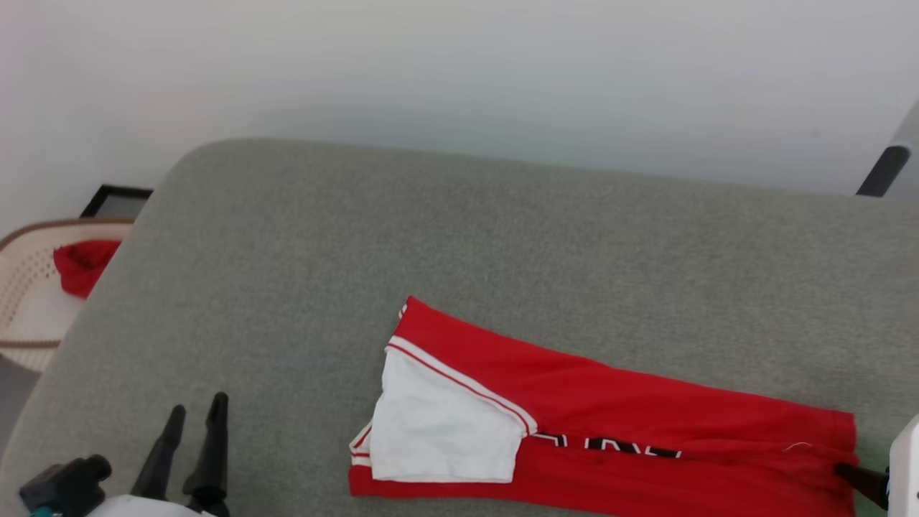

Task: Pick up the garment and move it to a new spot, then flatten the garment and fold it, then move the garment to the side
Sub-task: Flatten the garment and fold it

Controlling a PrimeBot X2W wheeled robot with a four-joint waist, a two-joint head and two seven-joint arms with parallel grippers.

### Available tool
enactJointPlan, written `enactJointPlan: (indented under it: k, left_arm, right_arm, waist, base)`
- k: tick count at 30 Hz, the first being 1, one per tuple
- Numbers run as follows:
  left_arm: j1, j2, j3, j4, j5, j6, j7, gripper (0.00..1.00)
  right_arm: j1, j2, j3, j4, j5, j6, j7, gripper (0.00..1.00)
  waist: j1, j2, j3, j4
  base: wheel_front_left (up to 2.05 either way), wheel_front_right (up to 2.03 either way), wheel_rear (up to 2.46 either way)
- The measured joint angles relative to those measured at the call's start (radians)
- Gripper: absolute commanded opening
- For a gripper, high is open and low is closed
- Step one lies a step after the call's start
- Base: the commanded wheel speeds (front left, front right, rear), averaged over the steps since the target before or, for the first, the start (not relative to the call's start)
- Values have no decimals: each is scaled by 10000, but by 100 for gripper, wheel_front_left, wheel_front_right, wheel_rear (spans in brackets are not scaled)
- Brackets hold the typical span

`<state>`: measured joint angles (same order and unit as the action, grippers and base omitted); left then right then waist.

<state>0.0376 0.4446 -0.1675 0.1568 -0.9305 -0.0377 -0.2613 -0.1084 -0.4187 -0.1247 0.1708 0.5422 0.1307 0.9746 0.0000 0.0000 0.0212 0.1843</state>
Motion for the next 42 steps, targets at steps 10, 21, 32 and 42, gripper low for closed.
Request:
enactJointPlan:
  k: [10,21,32,42]
  left_arm:
    - [-508,-855,343,495,602,-594,0,100]
    - [-715,-1384,685,792,821,-834,0,100]
    - [-534,-1576,1035,798,963,-901,-2,100]
    - [-321,-1475,928,742,972,-903,-2,100]
  right_arm:
    - [-576,451,92,1080,-144,0,466,100]
    - [-1029,0,773,1557,546,10,449,0]
    - [-1462,-702,842,2199,646,21,-211,0]
    - [-1787,-1661,755,3473,464,10,-654,0]
  waist:
    - [0,0,742,362]
    - [0,0,1053,493]
    - [0,1,1011,255]
    - [0,0,823,-91]
  base:
    - [0,0,0]
    - [0,0,0]
    - [0,0,0]
    - [0,0,0]
